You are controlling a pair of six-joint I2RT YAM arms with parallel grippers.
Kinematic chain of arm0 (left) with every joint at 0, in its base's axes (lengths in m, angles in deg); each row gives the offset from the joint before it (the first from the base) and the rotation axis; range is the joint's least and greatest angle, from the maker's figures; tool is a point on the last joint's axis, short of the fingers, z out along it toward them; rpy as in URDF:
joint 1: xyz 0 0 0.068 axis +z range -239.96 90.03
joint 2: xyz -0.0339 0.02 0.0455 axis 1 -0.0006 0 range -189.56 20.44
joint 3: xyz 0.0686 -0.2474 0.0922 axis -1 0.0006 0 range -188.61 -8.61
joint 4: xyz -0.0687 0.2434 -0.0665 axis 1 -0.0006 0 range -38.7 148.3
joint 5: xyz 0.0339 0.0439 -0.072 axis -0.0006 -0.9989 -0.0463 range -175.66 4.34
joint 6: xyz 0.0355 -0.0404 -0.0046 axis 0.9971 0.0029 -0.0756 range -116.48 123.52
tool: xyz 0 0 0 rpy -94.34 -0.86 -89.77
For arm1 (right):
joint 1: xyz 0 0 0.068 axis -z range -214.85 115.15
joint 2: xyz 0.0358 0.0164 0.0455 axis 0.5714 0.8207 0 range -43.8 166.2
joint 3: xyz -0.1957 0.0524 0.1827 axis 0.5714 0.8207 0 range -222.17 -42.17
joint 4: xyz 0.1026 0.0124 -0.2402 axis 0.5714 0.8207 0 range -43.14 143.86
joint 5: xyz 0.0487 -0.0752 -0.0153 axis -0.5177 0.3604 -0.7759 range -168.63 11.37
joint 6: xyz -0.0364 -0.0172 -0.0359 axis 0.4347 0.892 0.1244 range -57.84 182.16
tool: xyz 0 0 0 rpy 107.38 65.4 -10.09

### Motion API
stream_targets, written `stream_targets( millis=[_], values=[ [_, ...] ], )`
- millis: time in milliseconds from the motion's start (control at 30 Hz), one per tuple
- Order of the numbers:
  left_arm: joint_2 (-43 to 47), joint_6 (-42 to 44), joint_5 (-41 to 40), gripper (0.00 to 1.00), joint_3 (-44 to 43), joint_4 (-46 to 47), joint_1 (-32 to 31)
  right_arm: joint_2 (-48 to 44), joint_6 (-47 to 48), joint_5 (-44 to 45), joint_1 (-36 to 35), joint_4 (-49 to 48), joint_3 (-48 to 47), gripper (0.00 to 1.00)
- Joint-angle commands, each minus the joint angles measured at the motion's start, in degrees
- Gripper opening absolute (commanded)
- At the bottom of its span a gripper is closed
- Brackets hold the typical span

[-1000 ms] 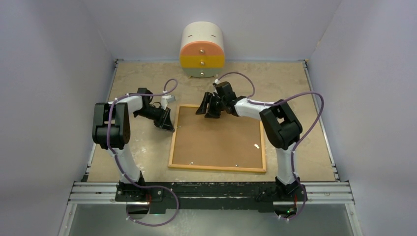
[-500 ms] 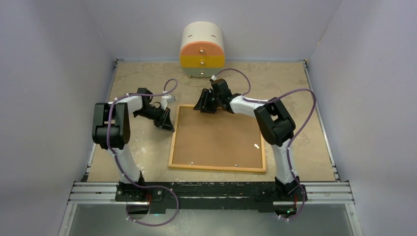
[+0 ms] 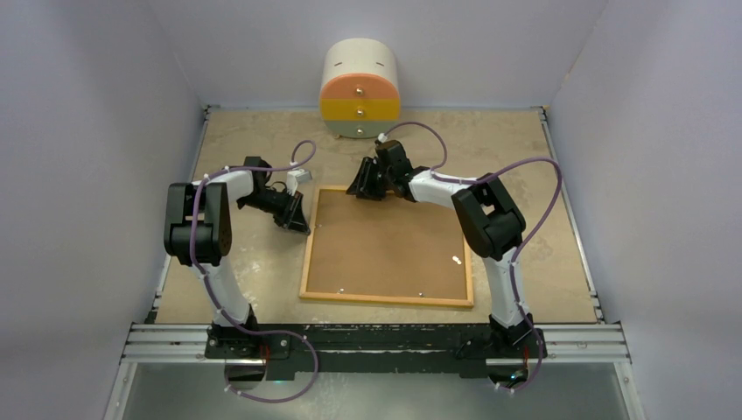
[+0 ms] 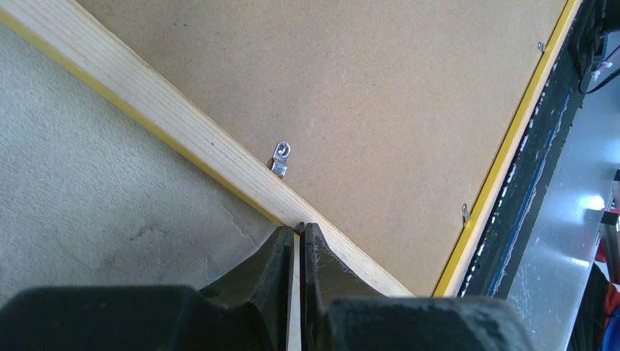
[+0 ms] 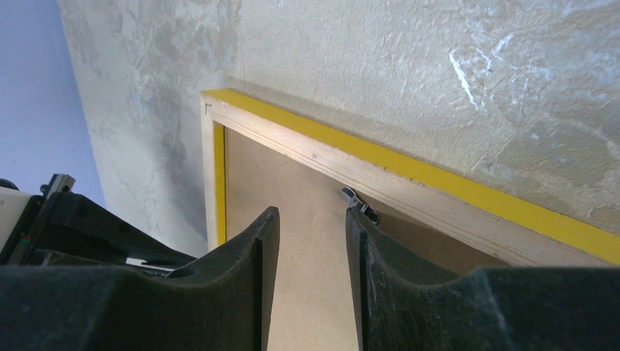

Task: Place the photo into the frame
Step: Install the photo frame at the center of the board.

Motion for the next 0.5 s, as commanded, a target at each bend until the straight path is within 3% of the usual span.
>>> stream_targets(
  millis=[0,300,467],
  values=[
    [-0.87,3.82,-2.94,0.00,2.04,0.93,-0.47,1.04,-2.05,4.36,0.31,-4.03,-0.13,0.40],
    [-0.35,4.67,-2.91,0.00,2.33,0.13,-0.79,1.94,-4.38,6.33,0.03,-4.97,-0.67,0.36],
    [0.38,5.28,-3.18,0.00,0.39,-1.63,-0.41,-3.49,-4.72,3.34,0.22,-4.21,0.85,0.38]
  ],
)
